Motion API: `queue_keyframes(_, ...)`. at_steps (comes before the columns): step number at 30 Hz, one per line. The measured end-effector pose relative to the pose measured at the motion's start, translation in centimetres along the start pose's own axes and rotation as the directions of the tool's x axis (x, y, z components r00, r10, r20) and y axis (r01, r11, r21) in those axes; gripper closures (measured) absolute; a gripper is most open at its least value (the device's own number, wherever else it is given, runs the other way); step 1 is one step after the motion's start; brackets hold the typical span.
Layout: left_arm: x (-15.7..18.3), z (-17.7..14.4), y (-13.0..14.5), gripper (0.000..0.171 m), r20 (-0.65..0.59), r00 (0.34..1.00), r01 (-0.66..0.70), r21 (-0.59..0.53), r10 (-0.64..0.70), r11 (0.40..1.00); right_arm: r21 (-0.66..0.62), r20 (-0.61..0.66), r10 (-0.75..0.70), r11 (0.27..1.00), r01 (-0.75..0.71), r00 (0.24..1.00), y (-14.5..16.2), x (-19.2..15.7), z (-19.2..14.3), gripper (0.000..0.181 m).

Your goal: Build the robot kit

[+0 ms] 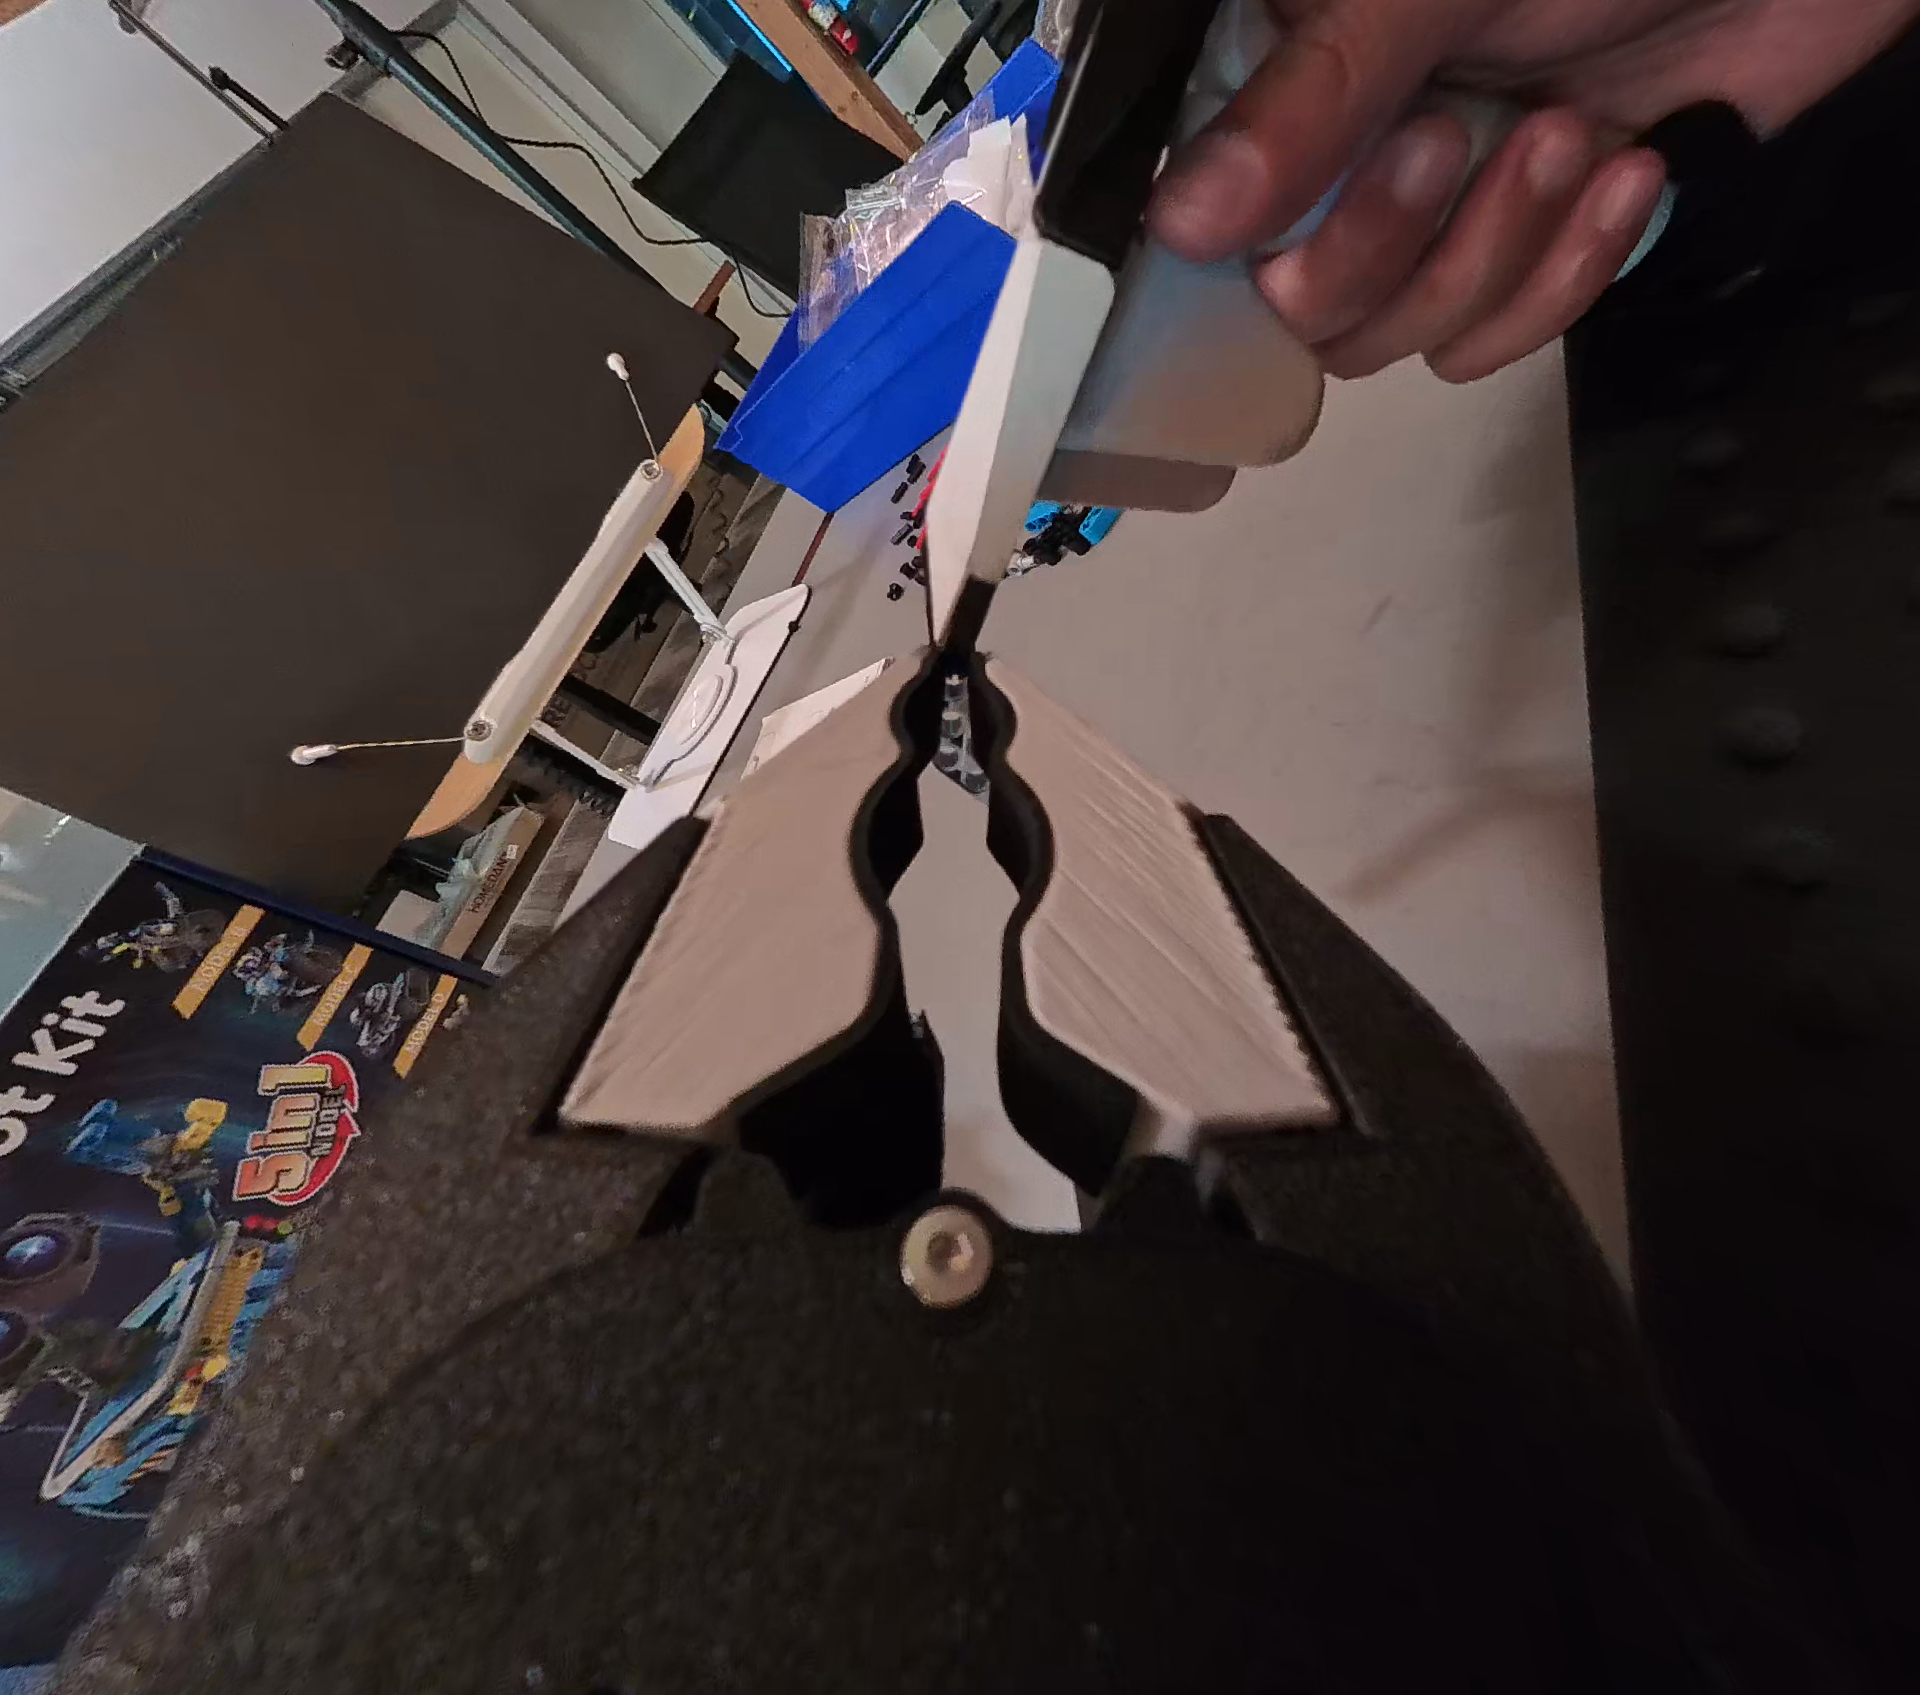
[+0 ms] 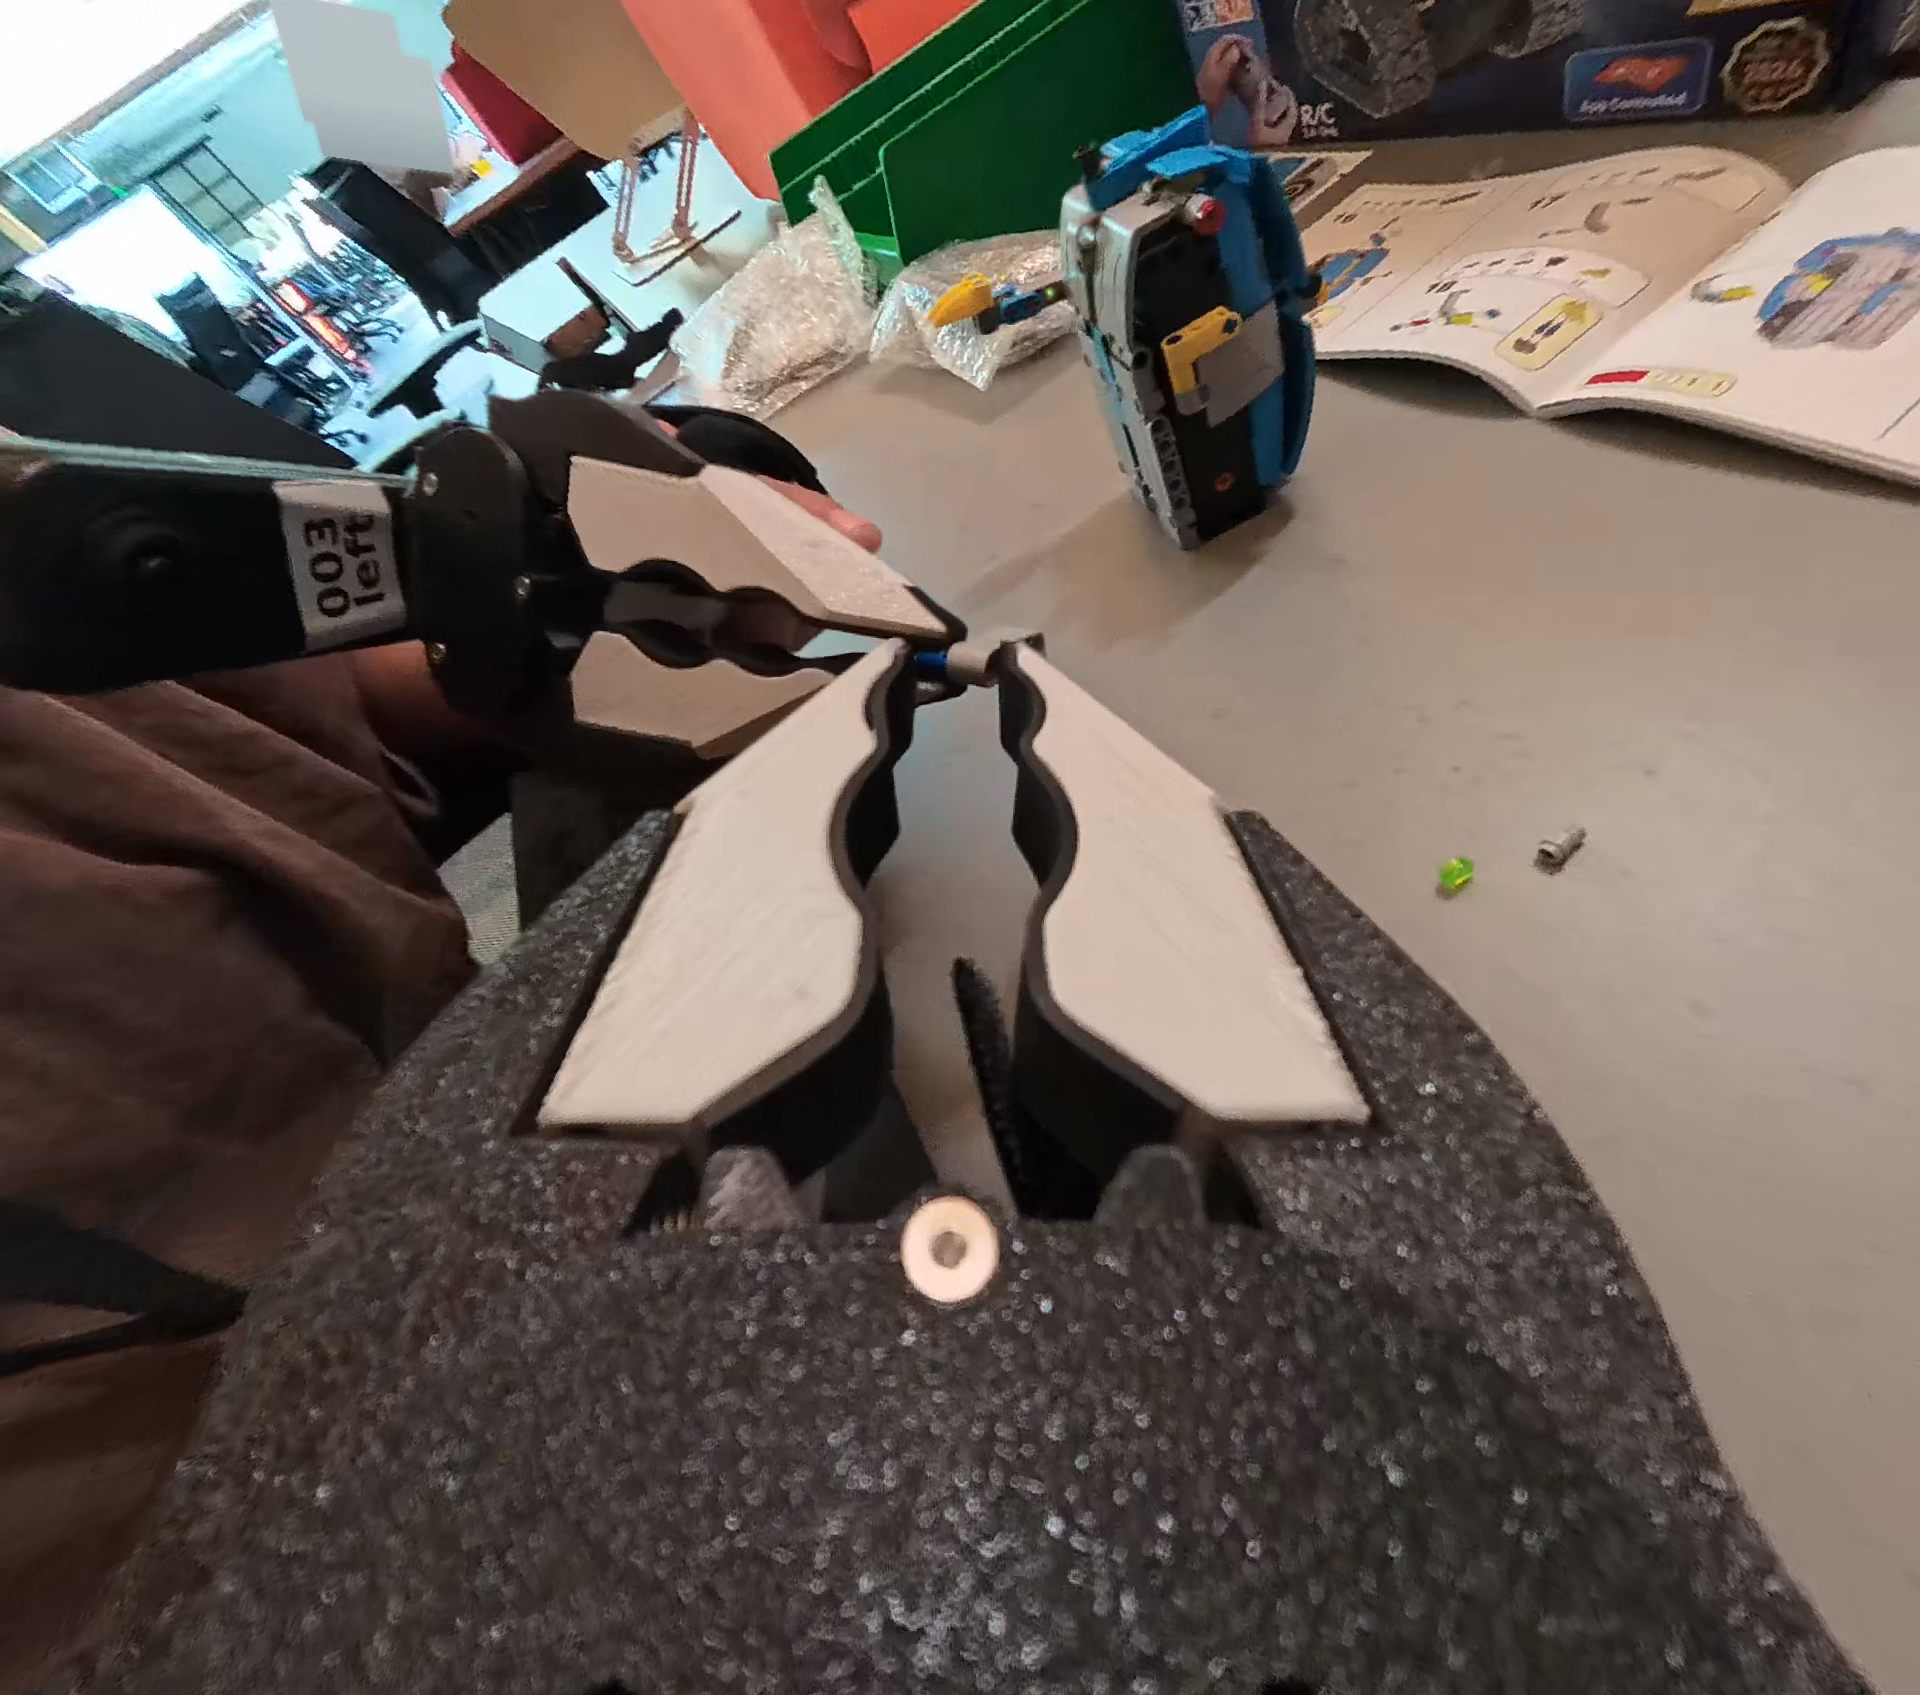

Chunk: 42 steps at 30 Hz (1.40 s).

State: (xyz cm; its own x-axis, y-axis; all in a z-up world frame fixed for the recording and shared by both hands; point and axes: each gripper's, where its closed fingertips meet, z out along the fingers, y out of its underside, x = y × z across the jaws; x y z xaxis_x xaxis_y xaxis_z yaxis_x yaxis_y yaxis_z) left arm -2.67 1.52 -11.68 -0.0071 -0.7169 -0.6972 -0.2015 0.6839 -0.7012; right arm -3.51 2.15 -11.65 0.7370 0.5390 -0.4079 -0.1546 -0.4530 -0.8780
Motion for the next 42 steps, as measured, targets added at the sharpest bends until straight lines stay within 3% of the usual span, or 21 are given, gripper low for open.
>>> queue_keyframes(13, -0.6, 0.2, -0.1, 0.169, 0.061, 0.998, -0.029, -0.028, 0.031, 0.999, 0.047, -0.040, -0.030, 0.998, 0.032, 0.999, -0.5, 0.3, 0.0, 0.168)
queue_keyframes(19, -1.0, 0.9, 0.8, 0.168, 0.044, 0.998, 0.043, -0.067, -0.040, 0.997, 0.068, 0.002, 0.108, 0.992, -0.108, 0.994, -0.7, 1.5, 0.5, 0.166)
queue_keyframes(26, -1.1, 0.9, 0.8, 0.166, 0.075, 0.997, -0.011, -0.039, 0.013, 0.999, 0.072, 0.021, 0.042, 0.996, -0.043, 0.999, -0.9, 1.6, 0.3, 0.170)
queue_keyframes(37, -0.6, 1.3, 2.6, 0.145, -0.031, 0.984, 0.172, -0.061, -0.174, 0.983, 0.079, 0.096, 0.069, 0.994, -0.077, 0.993, -0.6, 1.2, -0.4, 0.170)
queue_keyframes(40, -0.4, 1.2, 2.3, 0.147, -0.069, 0.971, 0.226, -0.040, -0.229, 0.973, 0.080, 0.140, 0.075, 0.993, -0.086, 0.987, -0.7, 0.7, -0.5, 0.170)
queue_keyframes(42, -0.4, 1.0, 2.1, 0.161, -0.081, 0.968, 0.236, -0.027, -0.237, 0.971, 0.095, 0.159, 0.097, 0.989, -0.113, 0.982, -1.0, 0.8, -0.8, 0.170)
